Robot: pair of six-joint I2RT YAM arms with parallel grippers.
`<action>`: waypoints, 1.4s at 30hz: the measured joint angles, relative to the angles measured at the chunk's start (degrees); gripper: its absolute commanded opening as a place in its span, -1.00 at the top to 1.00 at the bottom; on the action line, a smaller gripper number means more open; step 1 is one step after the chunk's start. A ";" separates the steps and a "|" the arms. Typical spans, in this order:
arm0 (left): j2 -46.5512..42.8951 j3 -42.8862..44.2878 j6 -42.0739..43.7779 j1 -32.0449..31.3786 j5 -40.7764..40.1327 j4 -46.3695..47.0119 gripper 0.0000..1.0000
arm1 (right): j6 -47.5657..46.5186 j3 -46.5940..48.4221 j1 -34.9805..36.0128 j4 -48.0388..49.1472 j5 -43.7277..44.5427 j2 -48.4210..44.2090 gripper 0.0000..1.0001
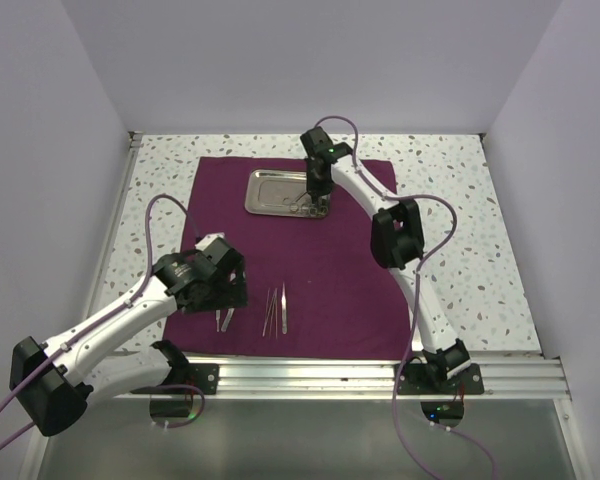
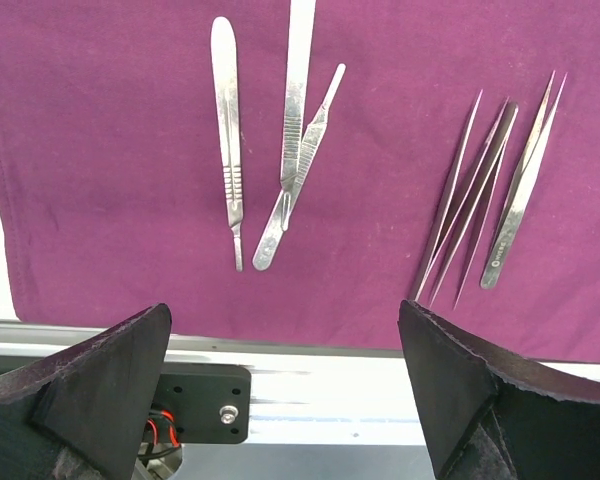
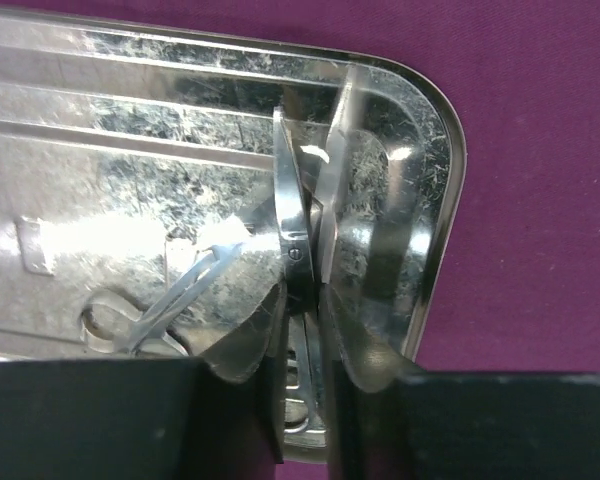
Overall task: Open and lay out the surgical kit
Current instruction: Pick up the medical item from the container, then place the medical item in the surgical kit.
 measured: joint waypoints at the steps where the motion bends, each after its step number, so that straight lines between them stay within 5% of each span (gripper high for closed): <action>1: 0.00 0.00 0.00 0.00 -0.17 0.00 -0.99 | -0.04 0.00 0.09 0.11 0.28 0.00 0.87; 3: 0.00 0.00 -0.02 0.00 -0.48 0.00 -0.99 | 0.02 0.00 0.33 0.28 0.81 0.00 1.00; 22: 4.35 5.20 3.08 0.02 -3.21 0.13 -0.99 | -0.22 -5.66 -0.15 1.11 -1.68 -4.96 1.00; 32: 18.97 20.26 10.86 1.46 -5.68 5.05 -0.99 | -0.22 -35.85 -0.22 7.41 -5.86 -35.30 1.00; 42: 45.72 43.54 21.51 6.58 -5.16 14.60 -0.99 | 2.95 -79.62 -0.22 11.28 -8.33 -64.76 1.00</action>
